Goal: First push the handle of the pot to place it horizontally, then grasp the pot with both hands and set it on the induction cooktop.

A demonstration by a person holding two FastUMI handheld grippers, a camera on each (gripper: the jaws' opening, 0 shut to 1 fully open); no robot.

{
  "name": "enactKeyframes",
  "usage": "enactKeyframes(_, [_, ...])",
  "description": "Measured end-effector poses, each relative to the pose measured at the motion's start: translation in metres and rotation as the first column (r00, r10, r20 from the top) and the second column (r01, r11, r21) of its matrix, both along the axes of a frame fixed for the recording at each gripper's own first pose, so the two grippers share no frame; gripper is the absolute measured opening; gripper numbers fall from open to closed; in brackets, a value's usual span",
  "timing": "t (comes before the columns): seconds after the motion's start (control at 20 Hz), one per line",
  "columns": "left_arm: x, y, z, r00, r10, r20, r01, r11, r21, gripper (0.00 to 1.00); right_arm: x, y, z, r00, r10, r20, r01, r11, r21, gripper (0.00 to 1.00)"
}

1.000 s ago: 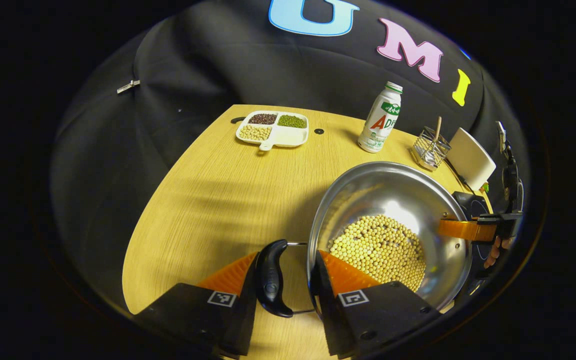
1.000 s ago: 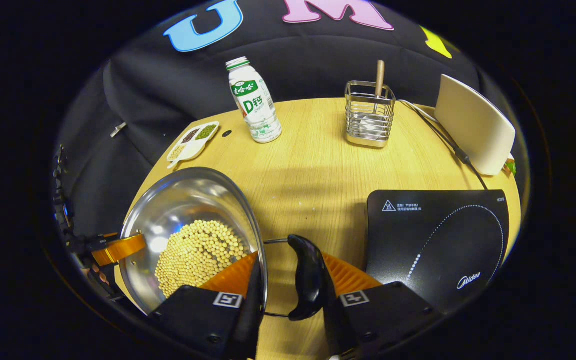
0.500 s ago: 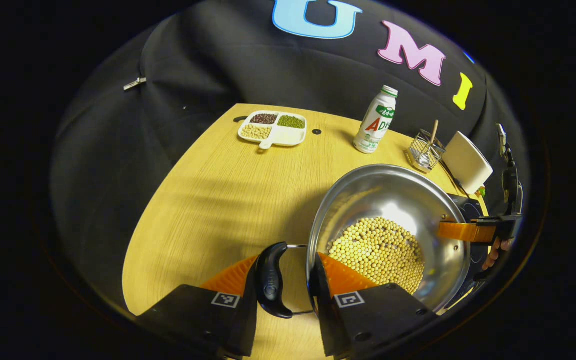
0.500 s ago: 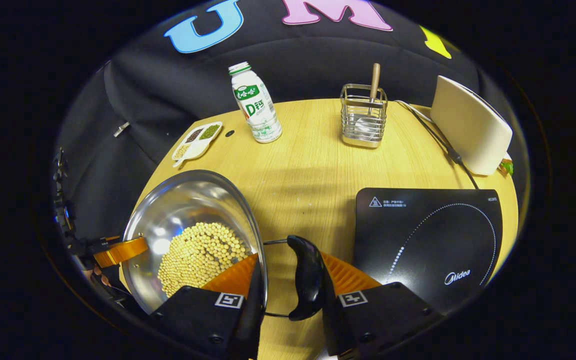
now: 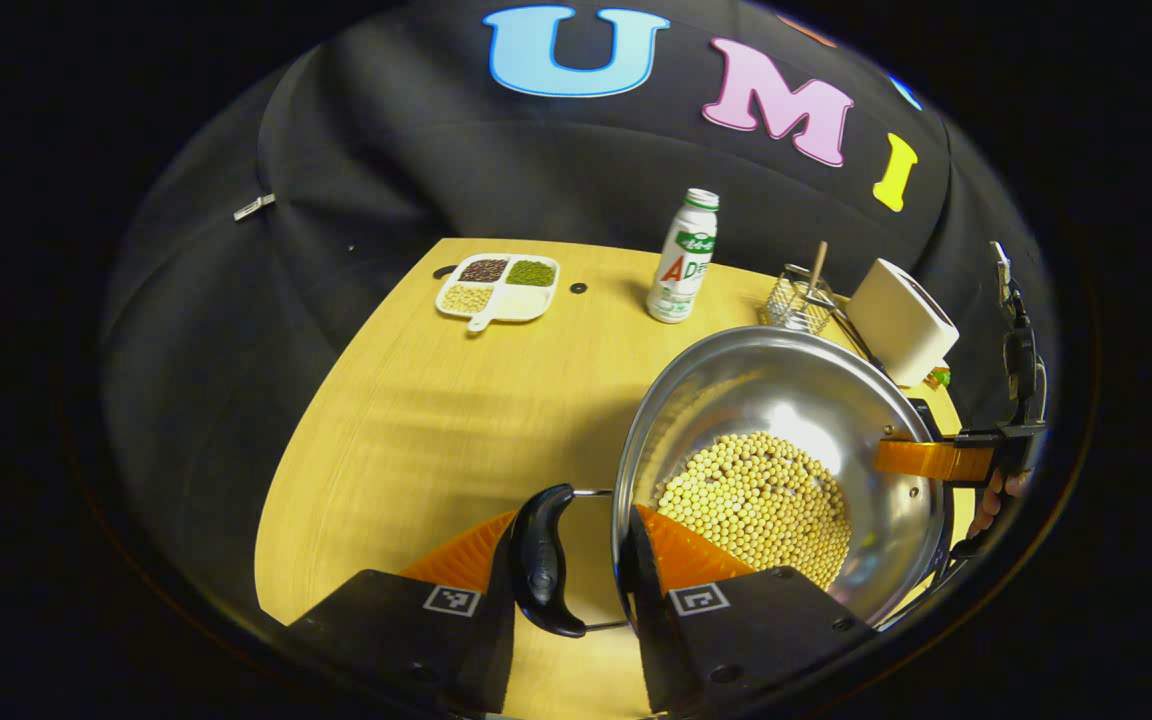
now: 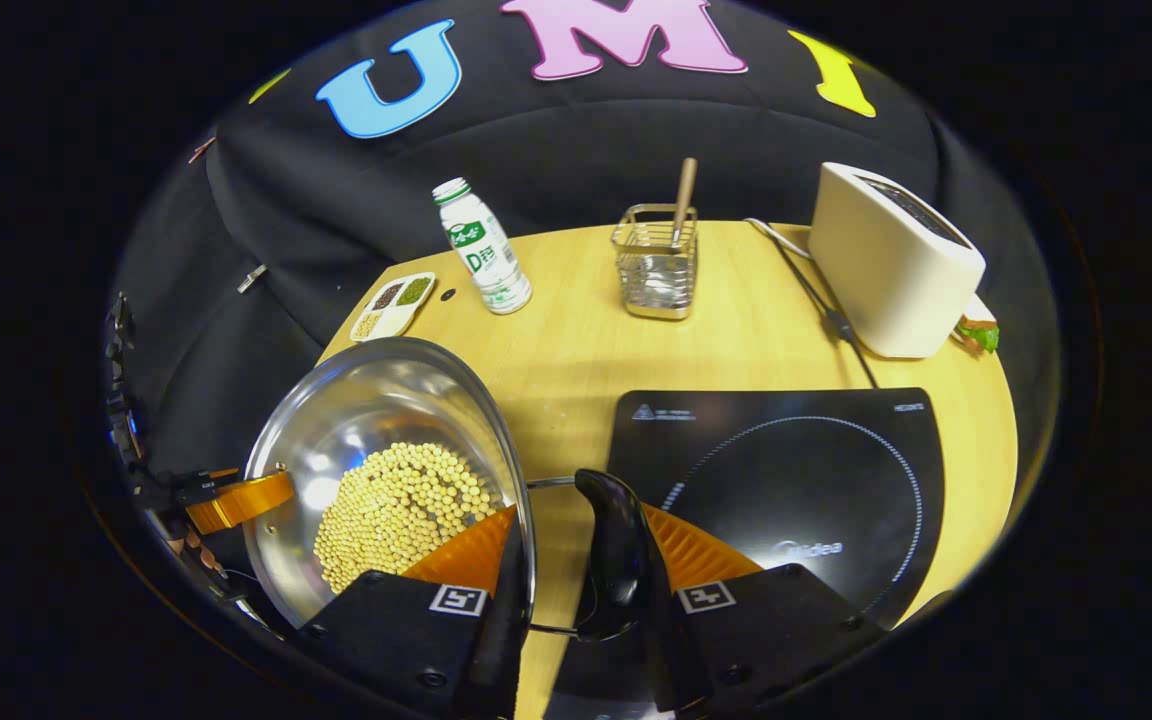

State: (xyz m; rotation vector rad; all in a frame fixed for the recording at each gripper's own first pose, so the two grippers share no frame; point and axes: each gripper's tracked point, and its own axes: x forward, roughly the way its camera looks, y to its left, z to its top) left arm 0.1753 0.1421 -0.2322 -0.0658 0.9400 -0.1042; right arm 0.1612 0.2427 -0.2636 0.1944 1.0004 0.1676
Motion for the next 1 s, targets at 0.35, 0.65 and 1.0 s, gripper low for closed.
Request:
enactKeyframes(0.35, [0.002,-0.085,0.011,0.997,-0.077,0.010,0.077,0.997,-0.010,0.54,-0.013,-0.087,0.010,0.998,-0.062,0.003,0.062,0.998,-0.009,0.54])
enactKeyframes(0.65, [0.004,-0.152,0.014,0.990,-0.142,0.012,0.142,0.990,-0.015,0.54,-0.024,-0.158,0.011,0.992,-0.125,-0.009,0.125,0.992,0.002,0.54])
enactKeyframes(1.0, [0.007,-0.212,0.012,0.980,-0.196,0.018,0.196,0.980,-0.025,0.53,-0.032,-0.220,0.008,0.984,-0.175,-0.015,0.176,0.984,0.003,0.54])
